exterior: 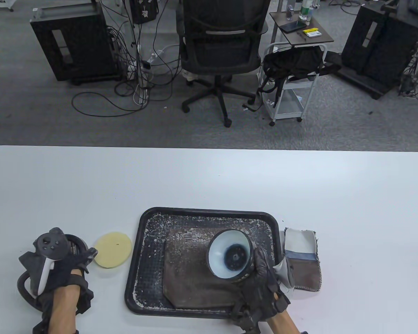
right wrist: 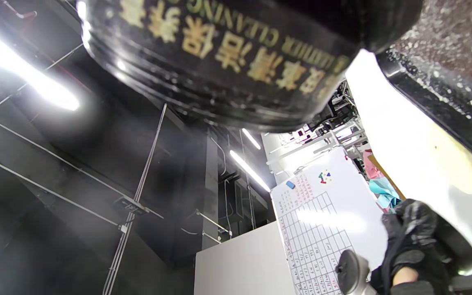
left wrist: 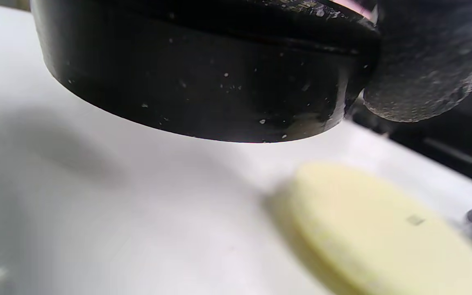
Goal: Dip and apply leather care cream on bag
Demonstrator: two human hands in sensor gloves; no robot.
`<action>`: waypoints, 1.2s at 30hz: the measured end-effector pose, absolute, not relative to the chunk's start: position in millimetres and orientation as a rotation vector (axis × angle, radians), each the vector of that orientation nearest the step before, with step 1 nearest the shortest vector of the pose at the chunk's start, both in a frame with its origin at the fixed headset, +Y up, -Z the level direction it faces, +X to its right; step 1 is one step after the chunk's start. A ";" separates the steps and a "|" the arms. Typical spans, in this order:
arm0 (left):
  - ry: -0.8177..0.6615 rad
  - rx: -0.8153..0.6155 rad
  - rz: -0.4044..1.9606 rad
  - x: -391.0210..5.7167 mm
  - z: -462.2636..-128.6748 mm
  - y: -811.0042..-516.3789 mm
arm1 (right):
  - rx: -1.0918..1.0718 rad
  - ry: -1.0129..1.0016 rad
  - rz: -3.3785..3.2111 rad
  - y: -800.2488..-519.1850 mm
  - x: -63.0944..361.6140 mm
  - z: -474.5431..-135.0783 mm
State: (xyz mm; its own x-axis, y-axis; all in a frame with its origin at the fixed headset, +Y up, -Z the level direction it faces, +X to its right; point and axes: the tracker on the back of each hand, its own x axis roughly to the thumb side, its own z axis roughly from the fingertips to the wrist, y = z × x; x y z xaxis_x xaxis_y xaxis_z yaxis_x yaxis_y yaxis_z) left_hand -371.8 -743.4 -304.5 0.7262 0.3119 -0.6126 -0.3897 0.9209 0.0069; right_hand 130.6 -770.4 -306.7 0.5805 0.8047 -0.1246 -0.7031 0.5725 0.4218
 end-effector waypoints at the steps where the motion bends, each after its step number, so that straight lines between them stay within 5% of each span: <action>1: 0.656 -0.146 0.373 -372.6 -306.1 -747.2 | 0.342 0.320 0.892 -770.9 131.1 -307.1; 12: 0.726 -0.305 0.352 -387.3 -315.7 -774.6 | 0.251 0.252 0.933 -775.2 146.9 -311.6; 36: 0.722 -0.343 0.402 -394.1 -319.5 -790.5 | 0.215 0.311 0.959 -781.4 153.2 -312.7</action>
State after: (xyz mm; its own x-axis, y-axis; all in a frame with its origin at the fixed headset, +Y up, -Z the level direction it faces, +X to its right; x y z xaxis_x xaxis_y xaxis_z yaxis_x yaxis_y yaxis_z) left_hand -394.1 -790.5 -319.5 0.6805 0.2347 -0.6942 -0.4663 0.8694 -0.1632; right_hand 153.2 -781.4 -312.7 0.5350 0.8287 -0.1647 -0.7675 0.5582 0.3152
